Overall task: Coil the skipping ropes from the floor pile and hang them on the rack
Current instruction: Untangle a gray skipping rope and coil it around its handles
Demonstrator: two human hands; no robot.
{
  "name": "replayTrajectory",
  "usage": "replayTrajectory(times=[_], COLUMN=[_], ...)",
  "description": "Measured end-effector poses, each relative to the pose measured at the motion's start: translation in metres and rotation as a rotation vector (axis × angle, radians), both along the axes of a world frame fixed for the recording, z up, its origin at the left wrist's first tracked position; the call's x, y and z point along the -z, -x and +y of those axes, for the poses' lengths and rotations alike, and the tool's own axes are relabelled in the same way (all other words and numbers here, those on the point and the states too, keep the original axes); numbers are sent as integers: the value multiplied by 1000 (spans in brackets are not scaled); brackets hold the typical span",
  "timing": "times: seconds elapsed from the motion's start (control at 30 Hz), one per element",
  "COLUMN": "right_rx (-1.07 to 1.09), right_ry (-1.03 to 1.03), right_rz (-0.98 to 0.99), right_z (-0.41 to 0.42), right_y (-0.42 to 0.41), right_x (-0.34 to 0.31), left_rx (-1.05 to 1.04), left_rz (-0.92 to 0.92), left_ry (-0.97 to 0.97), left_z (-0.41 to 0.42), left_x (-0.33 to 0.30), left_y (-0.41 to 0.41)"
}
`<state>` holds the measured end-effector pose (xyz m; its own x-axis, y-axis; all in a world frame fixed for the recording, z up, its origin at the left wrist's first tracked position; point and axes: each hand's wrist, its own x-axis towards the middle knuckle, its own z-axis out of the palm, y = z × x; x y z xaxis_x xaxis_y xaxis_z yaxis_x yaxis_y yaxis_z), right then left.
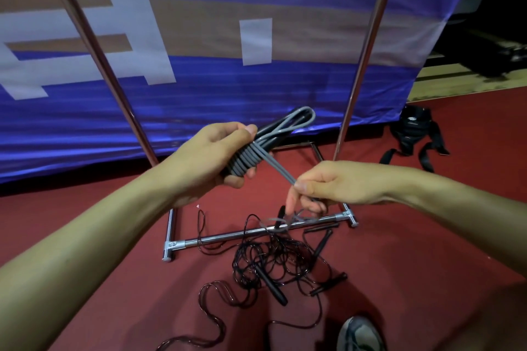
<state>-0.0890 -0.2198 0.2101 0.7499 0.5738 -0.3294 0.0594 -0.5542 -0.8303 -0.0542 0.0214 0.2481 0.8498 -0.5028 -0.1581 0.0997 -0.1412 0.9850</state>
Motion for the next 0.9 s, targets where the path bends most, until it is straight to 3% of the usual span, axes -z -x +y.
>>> replayTrajectory(times=[0.17, 0.4, 0.67, 0.8, 0.9], right_rx=[9, -137, -43, -96, -150], right_ry=[-105, -56, -124, 85, 82], right_rz=[200, 87, 151, 19, 32], right_z=[-13, 1, -6, -7, -9], right_y=[-10, -8, -17, -24, -27], right_x=[6, 1, -2, -12, -15], left_rx=[33, -5, 341, 446, 514], left_rz=[-19, -25, -30, -22, -15], left_ry=[-19, -34, -129, -213, -241], left_z=[0, 5, 20, 25, 29], left_x=[-5, -3, -2, -3, -2], left_y=[4, 2, 8, 9, 8])
